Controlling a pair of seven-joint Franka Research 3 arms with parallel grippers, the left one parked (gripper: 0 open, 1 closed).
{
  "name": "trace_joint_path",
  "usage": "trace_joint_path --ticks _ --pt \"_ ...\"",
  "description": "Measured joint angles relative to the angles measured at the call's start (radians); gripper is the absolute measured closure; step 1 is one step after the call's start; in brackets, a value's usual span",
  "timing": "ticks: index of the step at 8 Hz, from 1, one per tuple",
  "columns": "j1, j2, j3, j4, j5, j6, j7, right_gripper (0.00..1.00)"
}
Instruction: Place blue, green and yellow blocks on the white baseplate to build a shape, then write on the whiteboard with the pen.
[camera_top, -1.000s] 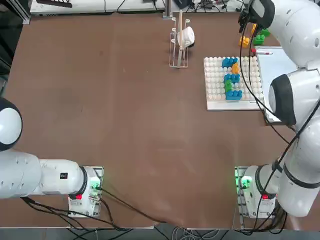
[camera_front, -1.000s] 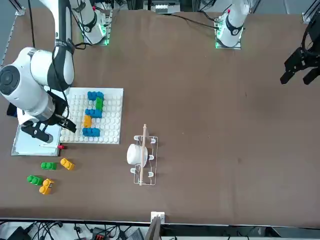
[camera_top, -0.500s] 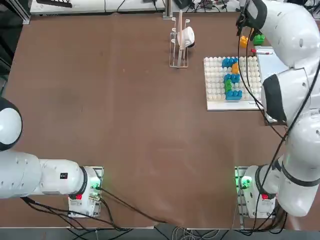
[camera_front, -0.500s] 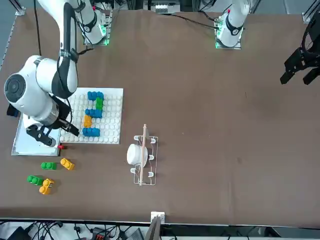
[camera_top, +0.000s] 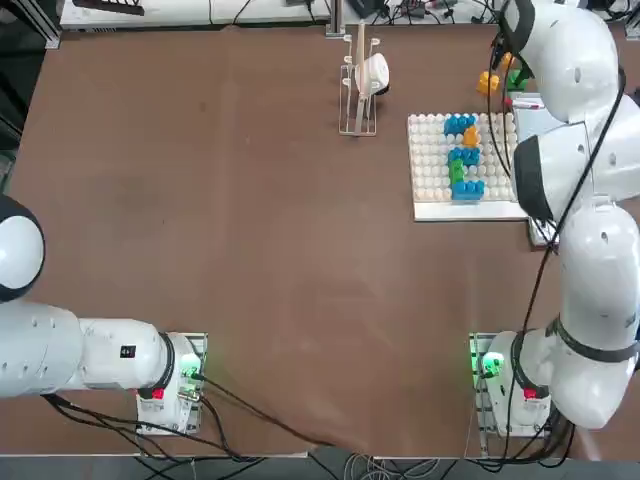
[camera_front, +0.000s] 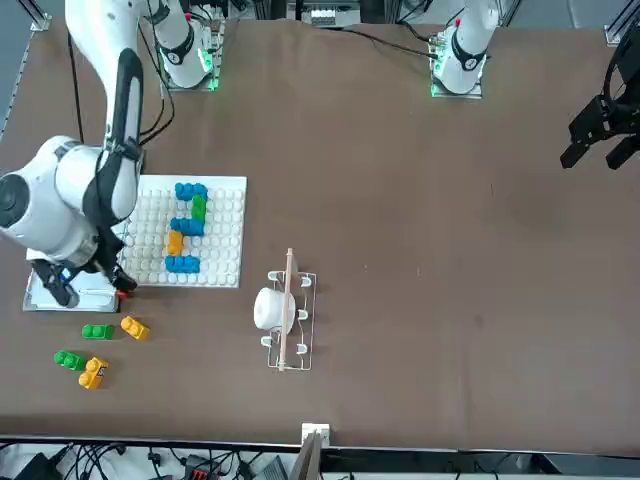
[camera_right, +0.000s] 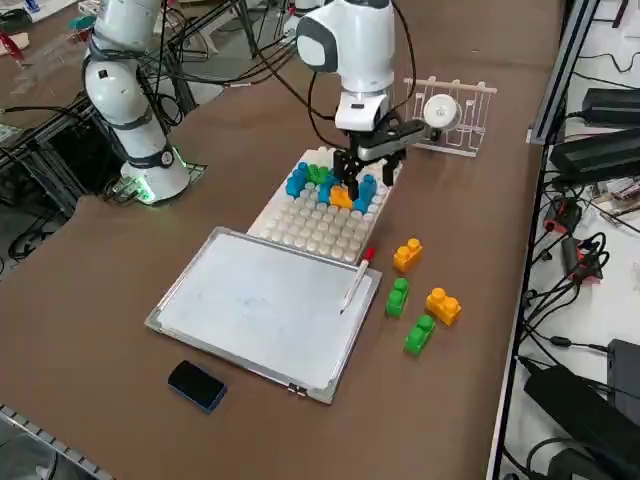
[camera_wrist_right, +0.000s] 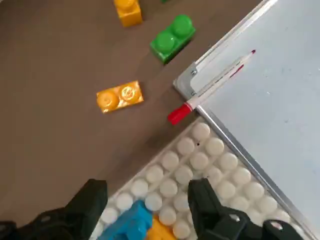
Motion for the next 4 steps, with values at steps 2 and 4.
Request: trace_joint_path --ticks 2,4 --pt "-0.139 0.058 0.064 0.066 0.049 0.001 0.153 0.04" --pt "-0.226 0.113 0.129 0.142 0.053 -0.002 0.337 0.07"
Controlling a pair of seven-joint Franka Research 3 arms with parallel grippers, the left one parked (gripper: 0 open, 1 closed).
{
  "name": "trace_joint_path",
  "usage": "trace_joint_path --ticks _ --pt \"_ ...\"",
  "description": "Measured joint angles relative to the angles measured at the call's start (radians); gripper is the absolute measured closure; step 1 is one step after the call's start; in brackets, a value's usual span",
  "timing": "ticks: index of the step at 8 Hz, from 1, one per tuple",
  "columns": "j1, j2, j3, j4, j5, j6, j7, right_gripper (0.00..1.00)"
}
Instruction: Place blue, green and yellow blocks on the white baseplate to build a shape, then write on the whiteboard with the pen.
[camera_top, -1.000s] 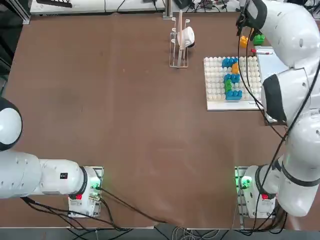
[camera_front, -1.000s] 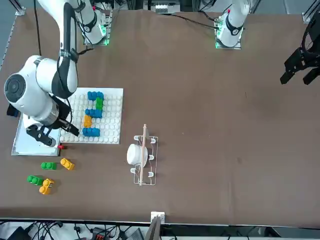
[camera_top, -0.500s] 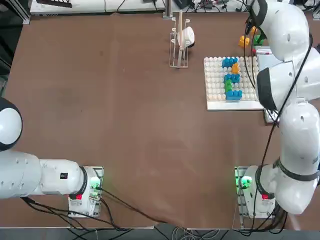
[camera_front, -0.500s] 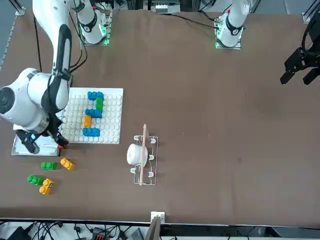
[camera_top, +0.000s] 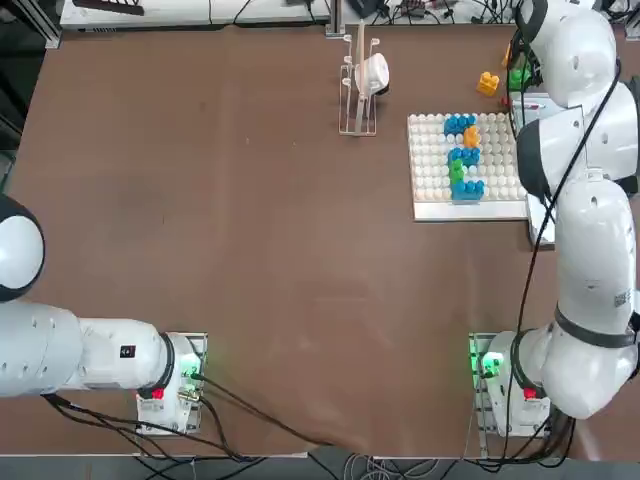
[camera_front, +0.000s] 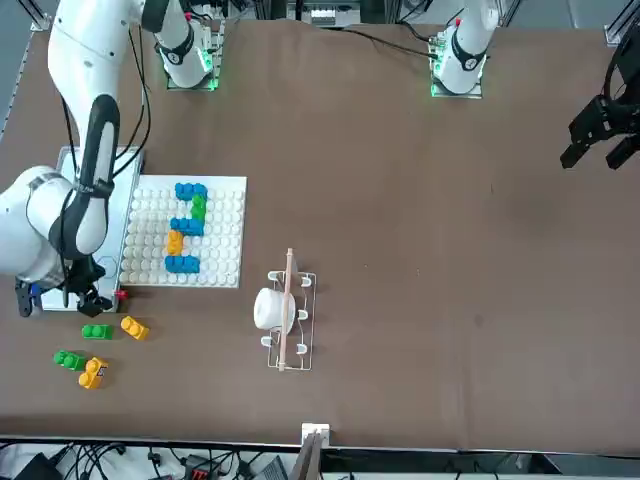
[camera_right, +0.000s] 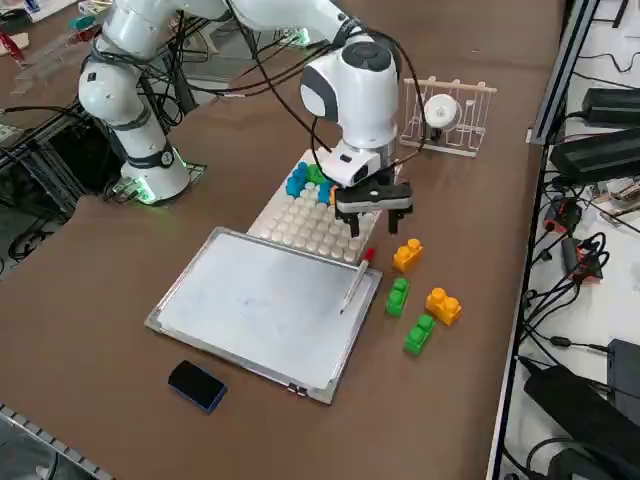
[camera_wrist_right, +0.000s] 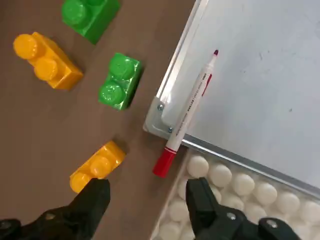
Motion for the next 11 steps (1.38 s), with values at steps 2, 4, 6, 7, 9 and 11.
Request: trace_joint_path --ticks 2,4,6,7,9,11 --pt "-0.031 0.034 0.024 0.021 0.044 -0.004 0.085 0.09" --pt "-0.07 0.04 0.027 0.022 0.128 -0.021 0.102 0.15" --pt "-0.096 0.042 0.041 0.02 0.144 -0.031 0.109 0.22" --pt "-0.101 0.044 0.051 0.018 0.144 -0.033 0.109 0.24" --pt "-0.112 0.046 0.079 0.009 0.144 -0.033 0.109 0.27" --pt "-0.13 0.049 0.101 0.007 0.144 -0.033 0.109 0.3"
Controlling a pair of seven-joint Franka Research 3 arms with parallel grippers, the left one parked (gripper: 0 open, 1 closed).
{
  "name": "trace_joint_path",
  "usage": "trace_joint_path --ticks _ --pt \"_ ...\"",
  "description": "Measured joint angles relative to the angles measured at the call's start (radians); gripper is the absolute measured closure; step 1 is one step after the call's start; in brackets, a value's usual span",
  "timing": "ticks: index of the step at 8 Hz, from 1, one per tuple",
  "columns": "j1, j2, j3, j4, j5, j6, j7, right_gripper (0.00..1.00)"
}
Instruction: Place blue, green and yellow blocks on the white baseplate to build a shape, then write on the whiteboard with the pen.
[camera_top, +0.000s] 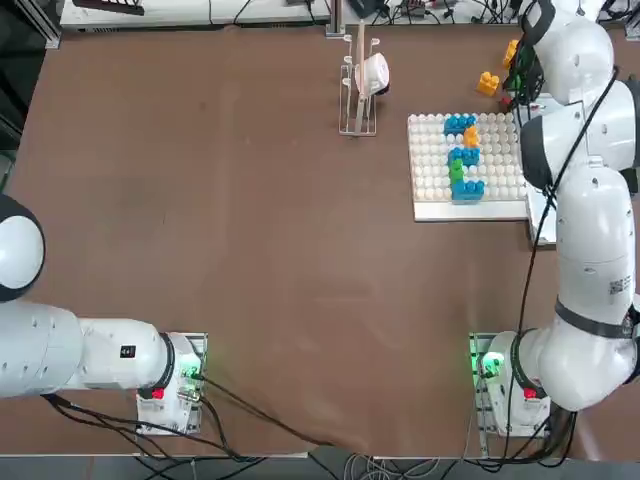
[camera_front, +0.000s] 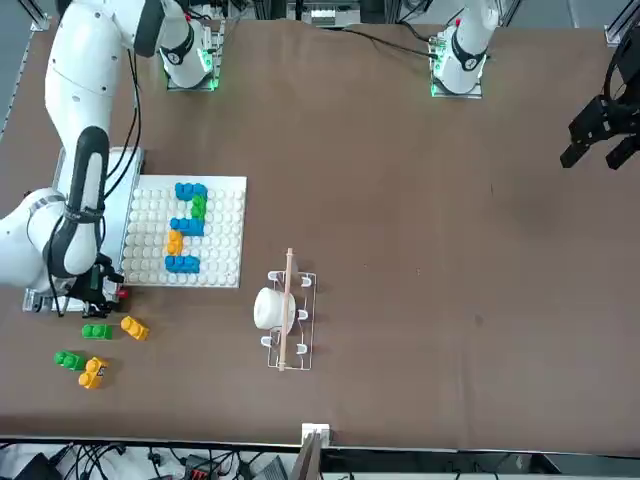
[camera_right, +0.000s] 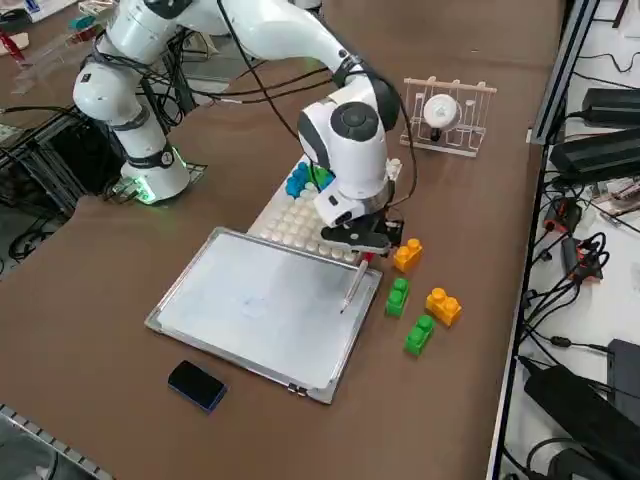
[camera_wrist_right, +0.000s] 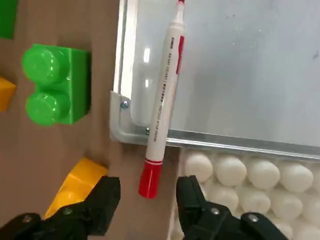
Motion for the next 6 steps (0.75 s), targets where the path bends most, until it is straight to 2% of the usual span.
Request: trace_joint_path --ticks 6 --pt "-0.018 0.013 0.007 0.0 0.003 0.014 0.002 0.37"
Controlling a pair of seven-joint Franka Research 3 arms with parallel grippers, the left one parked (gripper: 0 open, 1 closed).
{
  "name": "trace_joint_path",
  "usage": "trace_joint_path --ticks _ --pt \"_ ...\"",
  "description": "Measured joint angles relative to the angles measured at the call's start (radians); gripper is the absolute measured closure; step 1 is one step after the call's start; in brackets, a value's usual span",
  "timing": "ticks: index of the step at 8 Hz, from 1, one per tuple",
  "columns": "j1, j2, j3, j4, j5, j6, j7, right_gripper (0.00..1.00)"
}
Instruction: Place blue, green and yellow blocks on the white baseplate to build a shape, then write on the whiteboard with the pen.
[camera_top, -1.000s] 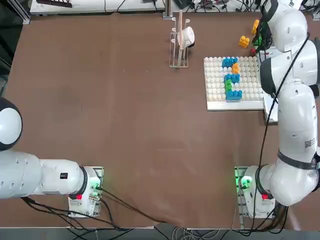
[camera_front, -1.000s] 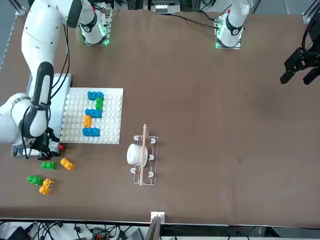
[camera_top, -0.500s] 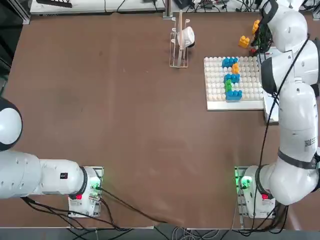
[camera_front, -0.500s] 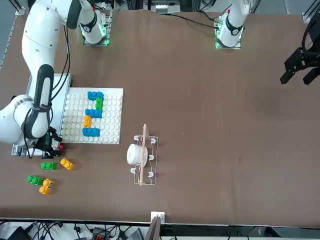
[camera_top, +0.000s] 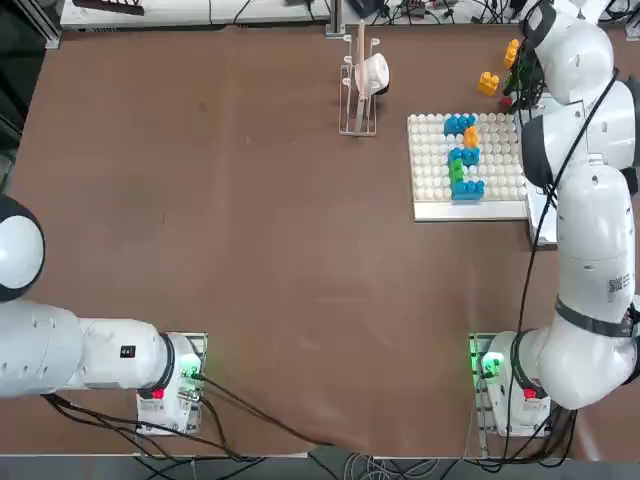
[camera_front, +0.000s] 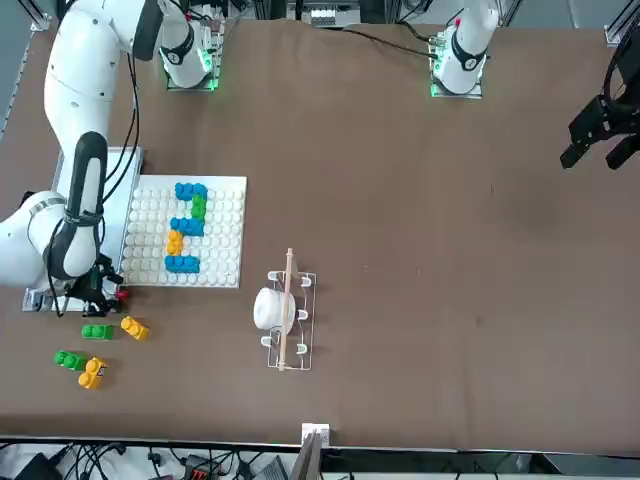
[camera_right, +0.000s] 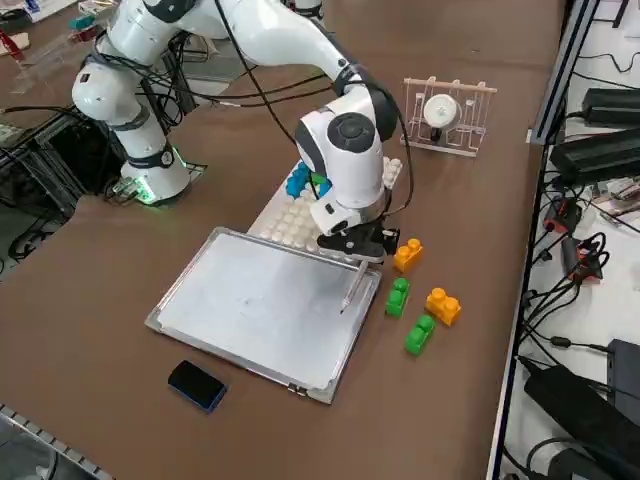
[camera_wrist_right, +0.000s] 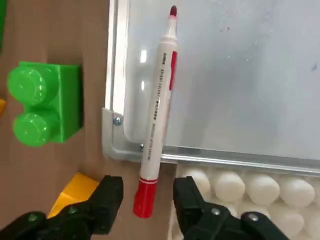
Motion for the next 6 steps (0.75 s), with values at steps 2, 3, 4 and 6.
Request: trace_joint_path --ticks 2,3,4,6 --pt "-0.002 0.002 0.0 0.0 0.023 0.002 0.001 0.41" --pt "-0.002 0.006 0.001 0.0 0.035 0.005 0.001 0.41" --pt "-0.002 0.007 0.002 0.0 0.048 0.007 0.002 0.41" --pt "-0.002 0.009 0.005 0.0 0.062 0.009 0.004 0.41"
